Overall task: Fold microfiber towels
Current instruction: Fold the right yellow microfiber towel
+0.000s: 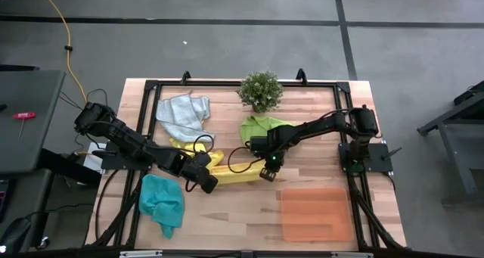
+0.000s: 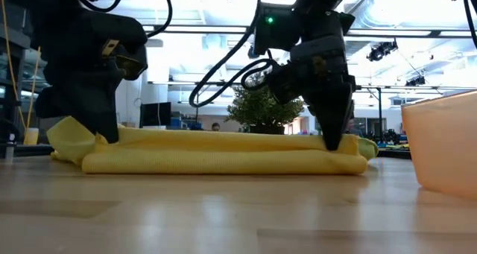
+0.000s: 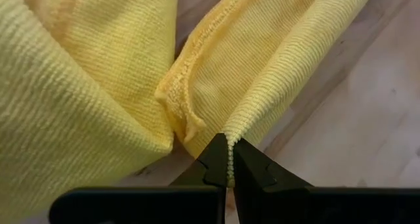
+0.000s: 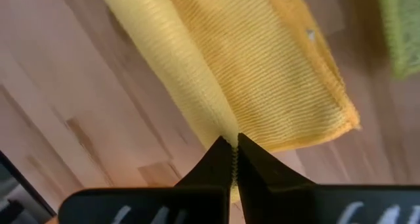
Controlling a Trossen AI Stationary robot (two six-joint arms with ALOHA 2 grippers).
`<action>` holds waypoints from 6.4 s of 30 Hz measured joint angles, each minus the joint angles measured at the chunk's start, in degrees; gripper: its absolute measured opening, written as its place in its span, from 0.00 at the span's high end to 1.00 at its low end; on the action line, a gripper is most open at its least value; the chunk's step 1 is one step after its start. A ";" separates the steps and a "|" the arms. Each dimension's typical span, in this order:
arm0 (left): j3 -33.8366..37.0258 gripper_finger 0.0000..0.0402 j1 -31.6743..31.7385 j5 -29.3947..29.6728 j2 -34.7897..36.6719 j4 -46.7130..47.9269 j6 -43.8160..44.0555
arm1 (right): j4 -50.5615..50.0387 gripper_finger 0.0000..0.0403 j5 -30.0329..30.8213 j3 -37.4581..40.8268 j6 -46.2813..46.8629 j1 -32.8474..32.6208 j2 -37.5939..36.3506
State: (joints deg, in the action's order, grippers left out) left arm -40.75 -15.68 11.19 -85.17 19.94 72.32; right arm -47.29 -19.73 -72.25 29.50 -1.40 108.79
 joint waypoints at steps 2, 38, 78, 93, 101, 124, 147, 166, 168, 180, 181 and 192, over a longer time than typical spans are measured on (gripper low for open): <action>0.01 1.00 -0.25 0.23 0.00 0.13 0.52 | 0.08 1.00 0.03 0.00 0.58 0.65 0.00; 0.02 0.74 2.94 -0.34 0.00 3.02 -11.79 | -0.52 0.49 12.69 0.00 -6.46 3.75 -6.79; 12.83 0.54 -4.33 9.64 24.20 -8.52 -12.45 | 50.52 0.49 11.58 39.23 33.73 -2.15 -21.02; 12.81 0.54 -4.33 8.92 24.20 -7.04 -12.47 | 62.63 0.59 12.09 39.07 38.86 -2.15 -12.77; 12.81 0.54 -4.33 8.87 24.20 -7.60 -12.65 | 48.45 0.96 10.22 39.45 34.67 -2.00 -19.43; 4.24 0.96 5.32 3.60 -5.29 -37.94 -47.55 | 21.50 1.00 15.68 39.42 40.09 -1.89 -41.66; -2.07 1.00 8.34 2.50 -21.32 -38.62 -47.30 | 21.06 1.00 13.57 25.33 41.04 -5.17 -38.04; -2.02 1.00 9.24 -1.41 -11.38 -28.00 -47.07 | 54.19 1.00 12.38 23.80 41.60 -4.97 -15.94; -1.88 1.00 9.02 -1.50 -7.39 -21.31 -47.29 | 55.26 1.00 12.38 23.80 41.76 -4.97 -14.87; -1.84 1.00 9.75 -0.28 -5.61 -11.10 -49.99 | 59.52 1.00 15.08 23.89 43.78 -4.95 -10.52; -1.91 1.00 9.83 -0.28 -6.29 -12.31 -49.57 | 59.45 1.00 15.09 23.89 44.03 -4.95 -10.22; -1.95 1.00 10.09 -0.41 -6.56 -12.37 -45.49 | 61.11 0.96 19.29 23.89 43.55 -4.95 -9.40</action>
State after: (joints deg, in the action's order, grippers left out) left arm -42.70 -5.58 10.78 -91.72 7.58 26.83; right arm 13.82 -0.44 -48.36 73.05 -6.35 99.39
